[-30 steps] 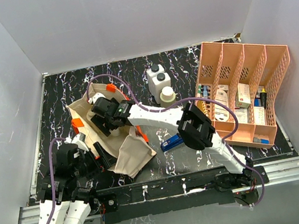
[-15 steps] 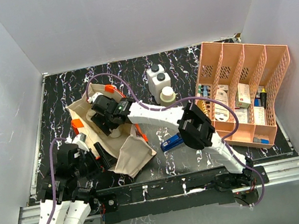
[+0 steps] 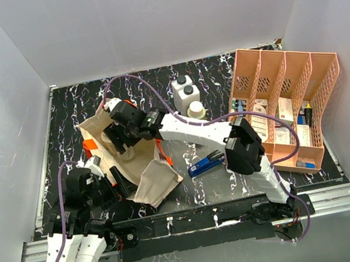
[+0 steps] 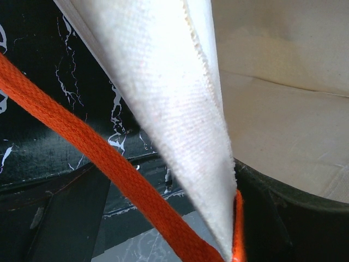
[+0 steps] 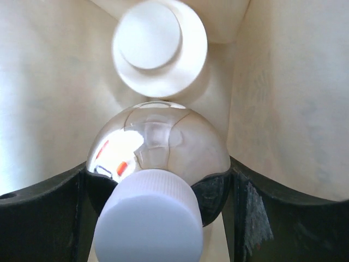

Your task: Take the personal care products out of the canvas bag

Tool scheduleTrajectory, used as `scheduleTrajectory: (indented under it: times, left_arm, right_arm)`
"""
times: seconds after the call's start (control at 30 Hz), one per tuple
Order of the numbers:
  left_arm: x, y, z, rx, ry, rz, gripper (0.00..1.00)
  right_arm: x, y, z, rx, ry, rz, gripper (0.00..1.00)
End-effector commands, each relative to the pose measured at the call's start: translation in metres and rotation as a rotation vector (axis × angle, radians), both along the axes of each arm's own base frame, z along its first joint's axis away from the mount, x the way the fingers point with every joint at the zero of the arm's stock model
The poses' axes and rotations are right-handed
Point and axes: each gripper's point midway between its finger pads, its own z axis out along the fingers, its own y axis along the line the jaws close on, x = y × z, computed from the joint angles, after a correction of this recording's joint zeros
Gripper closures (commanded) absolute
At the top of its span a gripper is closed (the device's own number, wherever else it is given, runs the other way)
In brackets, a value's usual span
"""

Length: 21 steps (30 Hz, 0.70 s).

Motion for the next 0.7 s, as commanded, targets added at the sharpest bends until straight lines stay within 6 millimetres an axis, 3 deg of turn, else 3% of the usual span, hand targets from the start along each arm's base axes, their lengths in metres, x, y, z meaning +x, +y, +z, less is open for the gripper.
scheduleTrajectory:
  times: [0.0,0.33,0.5,0.57,0.6,0.67]
  left_arm:
    - [0.002,0.000,-0.001,-0.003,-0.003,-0.009,0.17]
    - [0.004,0.000,-0.002,-0.006,-0.001,-0.012,0.17]
    - [0.006,0.000,-0.002,-0.012,0.001,-0.009,0.17]
    - [0.007,0.001,-0.002,-0.014,0.002,-0.008,0.17]
    - [0.007,0.001,-0.002,-0.015,0.005,-0.008,0.17]
    - [0.007,0.001,-0.002,-0.017,0.006,-0.010,0.17]
  right_arm:
    - [0.008,0.013,0.155,0.418,-0.160,-0.008,0.92]
    - [0.000,-0.010,0.224,0.685,-0.079,0.046,0.92]
    - [0.001,-0.034,0.254,0.831,-0.024,0.068,0.92]
    - [0.006,-0.042,0.256,0.866,0.009,0.067,0.92]
    - [0.003,-0.052,0.273,0.902,0.001,0.076,0.92]
    - [0.005,-0.064,0.283,0.944,0.015,0.081,0.92]
